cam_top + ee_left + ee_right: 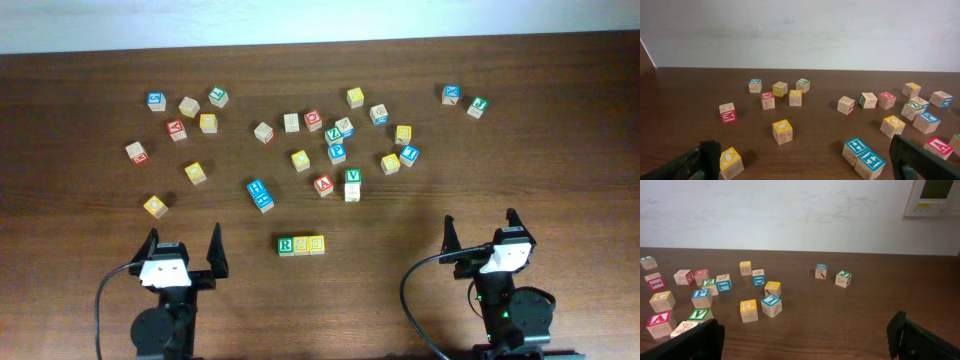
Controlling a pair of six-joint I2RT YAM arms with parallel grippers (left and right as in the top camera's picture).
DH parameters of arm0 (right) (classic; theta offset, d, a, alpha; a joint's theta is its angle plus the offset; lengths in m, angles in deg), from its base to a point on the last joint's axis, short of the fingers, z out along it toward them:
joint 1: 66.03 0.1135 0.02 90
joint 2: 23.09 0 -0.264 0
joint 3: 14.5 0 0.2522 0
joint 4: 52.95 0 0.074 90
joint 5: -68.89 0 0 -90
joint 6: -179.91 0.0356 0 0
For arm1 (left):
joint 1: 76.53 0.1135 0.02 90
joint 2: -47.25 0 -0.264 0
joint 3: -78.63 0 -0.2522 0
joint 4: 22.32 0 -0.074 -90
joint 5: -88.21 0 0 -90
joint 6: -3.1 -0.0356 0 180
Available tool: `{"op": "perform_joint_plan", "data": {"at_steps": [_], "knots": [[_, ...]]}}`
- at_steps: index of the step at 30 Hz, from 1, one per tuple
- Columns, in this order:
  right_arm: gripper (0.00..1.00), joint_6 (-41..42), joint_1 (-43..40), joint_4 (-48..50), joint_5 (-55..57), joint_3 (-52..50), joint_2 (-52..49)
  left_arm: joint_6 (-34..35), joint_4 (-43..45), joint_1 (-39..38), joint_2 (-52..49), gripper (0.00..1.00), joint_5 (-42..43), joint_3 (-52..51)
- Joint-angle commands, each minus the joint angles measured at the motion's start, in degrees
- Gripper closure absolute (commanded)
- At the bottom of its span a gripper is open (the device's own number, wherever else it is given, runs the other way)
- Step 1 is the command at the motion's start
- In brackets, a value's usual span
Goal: Spell out RSS
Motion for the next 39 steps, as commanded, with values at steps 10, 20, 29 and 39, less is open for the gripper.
{"op": "perform_joint_plan", "data": {"at_steps": [10,20,29,39], "knots": [[0.02,0.2,0.3,-0.3,-0.1,-0.3,0.4,0.0,-0.4,1.7,0.3,0.01,-0.2,-0.2],[0.02,0.2,0.3,-0.3,-0.1,-0.3,0.4,1.6,-0.3,-0.9,0.3,0.01,-2.5,-0.2],[0.02,0.2,0.3,-0.3,-0.1,-0.3,0.4,-0.2,-0.3,-0.9,0.3,0.01,-1.8,-0.2],[0.02,0.2,0.3,-0.4,-0.1,-0.3,0.4,-0.2,-0.2,-0.9,0.3,0.01,-1.9,-0.2]]}}
